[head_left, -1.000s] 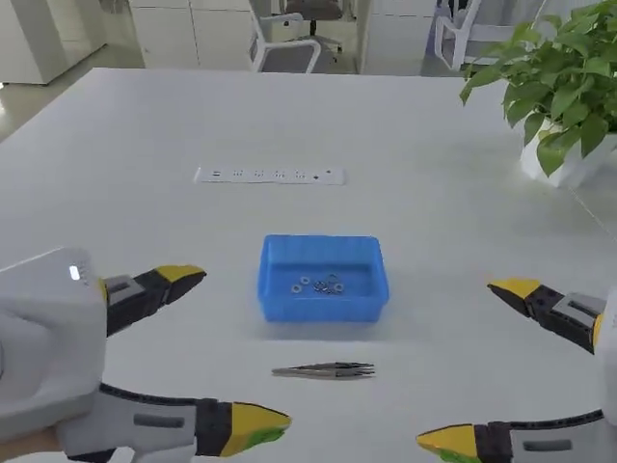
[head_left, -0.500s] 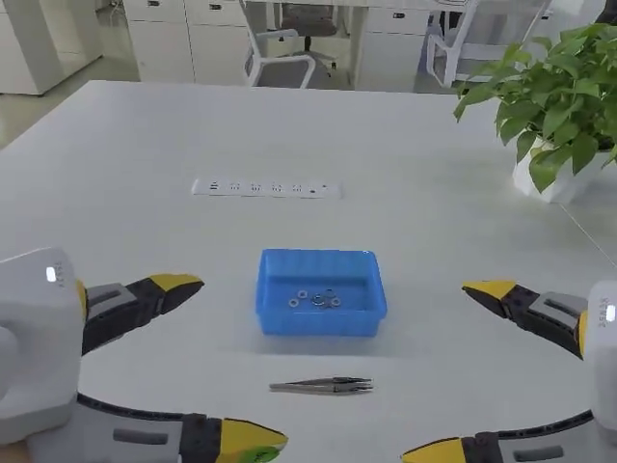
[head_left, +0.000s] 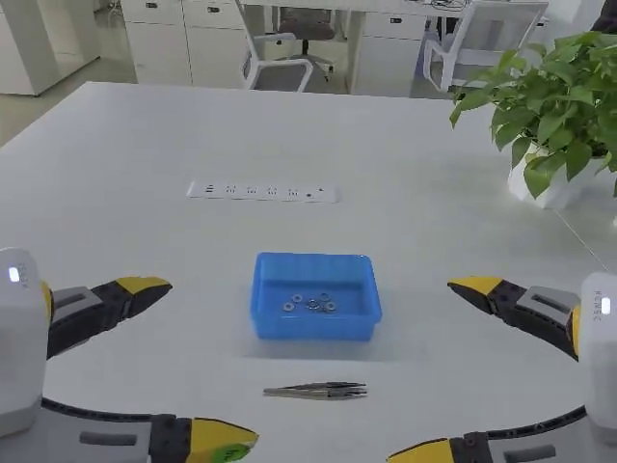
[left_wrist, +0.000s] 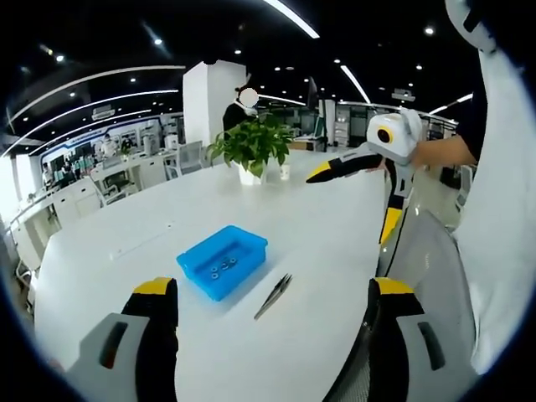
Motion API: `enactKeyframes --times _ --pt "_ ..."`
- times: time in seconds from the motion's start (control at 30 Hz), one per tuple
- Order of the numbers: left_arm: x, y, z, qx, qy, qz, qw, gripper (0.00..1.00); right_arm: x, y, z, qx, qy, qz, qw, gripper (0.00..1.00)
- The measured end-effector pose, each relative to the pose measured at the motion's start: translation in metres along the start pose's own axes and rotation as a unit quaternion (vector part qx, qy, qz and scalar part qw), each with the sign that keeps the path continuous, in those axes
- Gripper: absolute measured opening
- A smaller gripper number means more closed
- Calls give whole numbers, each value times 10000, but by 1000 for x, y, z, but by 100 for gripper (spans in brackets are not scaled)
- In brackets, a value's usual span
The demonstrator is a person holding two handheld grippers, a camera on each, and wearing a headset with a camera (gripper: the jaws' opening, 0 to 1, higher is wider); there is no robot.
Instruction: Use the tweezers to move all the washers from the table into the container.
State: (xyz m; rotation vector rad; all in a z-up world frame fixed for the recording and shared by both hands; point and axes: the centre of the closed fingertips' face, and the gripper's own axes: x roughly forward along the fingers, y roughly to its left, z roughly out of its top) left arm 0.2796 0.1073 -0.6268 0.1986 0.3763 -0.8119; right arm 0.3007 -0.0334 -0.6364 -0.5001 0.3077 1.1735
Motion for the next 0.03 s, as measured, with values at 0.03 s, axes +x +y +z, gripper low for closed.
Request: enactKeyframes --times 0.03 --pt "0 0 0 36 6 7 10000 99 0 1 0 -2 1 26 10000 100"
